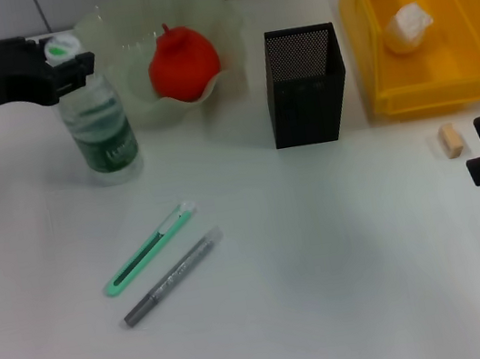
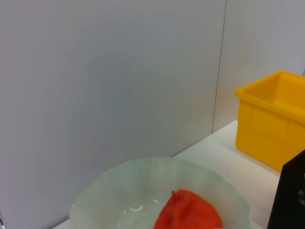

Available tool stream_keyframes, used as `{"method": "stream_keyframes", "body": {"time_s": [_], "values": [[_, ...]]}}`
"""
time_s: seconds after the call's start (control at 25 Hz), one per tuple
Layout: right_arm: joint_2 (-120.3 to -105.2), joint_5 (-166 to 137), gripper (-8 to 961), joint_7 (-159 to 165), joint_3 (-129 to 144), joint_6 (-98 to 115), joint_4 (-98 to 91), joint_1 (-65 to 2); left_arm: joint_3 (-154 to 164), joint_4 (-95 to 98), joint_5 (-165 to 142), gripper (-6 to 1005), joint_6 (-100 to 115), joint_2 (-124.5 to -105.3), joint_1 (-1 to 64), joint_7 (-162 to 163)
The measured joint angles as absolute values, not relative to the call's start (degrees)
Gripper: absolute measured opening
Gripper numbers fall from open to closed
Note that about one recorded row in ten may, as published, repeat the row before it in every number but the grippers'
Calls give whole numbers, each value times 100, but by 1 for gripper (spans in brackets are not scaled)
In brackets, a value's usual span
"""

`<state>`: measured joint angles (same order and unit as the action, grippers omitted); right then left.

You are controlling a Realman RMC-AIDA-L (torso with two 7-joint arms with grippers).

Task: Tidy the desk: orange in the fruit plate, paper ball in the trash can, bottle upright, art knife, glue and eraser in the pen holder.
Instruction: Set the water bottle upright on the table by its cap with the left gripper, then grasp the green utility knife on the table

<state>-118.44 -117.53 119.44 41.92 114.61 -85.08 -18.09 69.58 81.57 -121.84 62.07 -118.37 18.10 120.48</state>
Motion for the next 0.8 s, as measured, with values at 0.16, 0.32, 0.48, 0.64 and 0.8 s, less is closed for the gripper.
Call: {"method": "stream_keyframes", "body": {"time_s": [0.16,0.32,0.48,0.64,0.8], "values": [[-11845,-11761,755,11944,4192,11457,-8507,-1819,6820,8154,-12018,526,6397,-11824,1790,11995],[-11847,-11761,755,11944,4192,11454,-8507,-1827,6772,8155,-12006,540,6577,-11832,1823,11957],[-11848,-11762,755,11944,4193,11452,-8507,-1828,6588,8195,-11624,798,6818,-11829,1762,11586],[-11848,-11761,755,11942,4217,11456,-8535,-1828,5635,8093,-10667,801,8025,-11817,1754,10610],[-11867,-11760,755,11846,4220,11482,-8540,-1826,4947,8032,-10423,805,9147,-11760,1826,10278]]}}
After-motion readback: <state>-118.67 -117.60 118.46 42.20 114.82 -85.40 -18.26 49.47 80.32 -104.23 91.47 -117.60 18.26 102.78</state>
